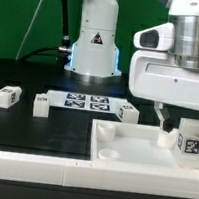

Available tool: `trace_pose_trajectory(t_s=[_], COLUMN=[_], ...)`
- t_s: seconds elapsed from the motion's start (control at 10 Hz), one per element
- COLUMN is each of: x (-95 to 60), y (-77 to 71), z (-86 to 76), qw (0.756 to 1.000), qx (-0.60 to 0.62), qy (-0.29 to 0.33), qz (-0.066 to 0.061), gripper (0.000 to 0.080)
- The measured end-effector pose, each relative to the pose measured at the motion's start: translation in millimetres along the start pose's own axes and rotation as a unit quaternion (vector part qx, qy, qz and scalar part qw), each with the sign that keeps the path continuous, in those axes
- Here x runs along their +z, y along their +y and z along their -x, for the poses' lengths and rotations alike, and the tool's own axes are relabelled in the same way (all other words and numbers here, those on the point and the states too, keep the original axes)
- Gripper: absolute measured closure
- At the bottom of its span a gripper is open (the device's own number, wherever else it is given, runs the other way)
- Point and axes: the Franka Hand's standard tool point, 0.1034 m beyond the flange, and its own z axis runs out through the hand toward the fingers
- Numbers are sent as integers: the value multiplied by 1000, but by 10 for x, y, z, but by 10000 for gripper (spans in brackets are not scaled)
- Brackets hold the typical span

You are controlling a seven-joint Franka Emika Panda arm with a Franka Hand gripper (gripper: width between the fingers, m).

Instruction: Assemble one leg

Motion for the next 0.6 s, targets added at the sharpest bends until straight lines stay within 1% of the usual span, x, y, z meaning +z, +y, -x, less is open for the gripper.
trace_pose_trajectory(t_s=[0.1,0.2,0.3,0.4,0.5,0.6], x=[-3,-6,-17,-20,-24,-18], y=[-5,-2,3,10,42,41], z=[-12,-9,-25,-34,-70,-82], qw=[998,996,987,976,966,956], qx=[-55,-92,-161,-214,-259,-293], qy=[3,2,5,6,7,13], qz=[5,13,23,28,28,27], gripper=[150,150,150,150,150,150])
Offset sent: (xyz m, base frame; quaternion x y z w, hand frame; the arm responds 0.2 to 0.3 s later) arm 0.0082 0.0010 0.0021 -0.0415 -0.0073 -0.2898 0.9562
